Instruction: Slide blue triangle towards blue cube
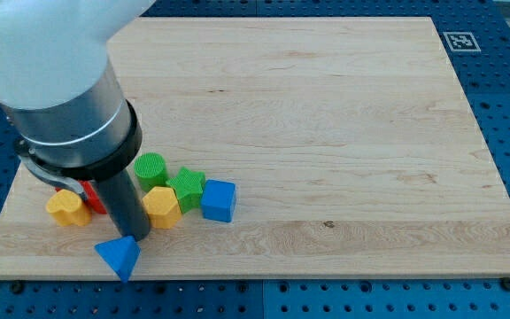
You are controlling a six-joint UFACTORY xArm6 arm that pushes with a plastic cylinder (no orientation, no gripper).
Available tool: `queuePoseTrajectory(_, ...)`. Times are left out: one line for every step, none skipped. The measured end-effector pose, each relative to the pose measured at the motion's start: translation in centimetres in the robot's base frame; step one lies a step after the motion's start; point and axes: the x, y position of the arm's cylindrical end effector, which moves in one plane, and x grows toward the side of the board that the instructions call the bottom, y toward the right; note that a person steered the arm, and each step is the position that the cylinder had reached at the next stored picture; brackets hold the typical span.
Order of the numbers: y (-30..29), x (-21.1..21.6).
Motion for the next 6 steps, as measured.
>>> queuePoseTrajectory(-3.1,0.5)
queuePoseTrajectory(-8.1,0.8)
queuePoseTrajectory(-7.7,3.8)
queuePoseTrajectory(-4.2,3.8)
queuePoseTrajectory(2.2,2.4)
queuePoseTrajectory(4.5,1.7)
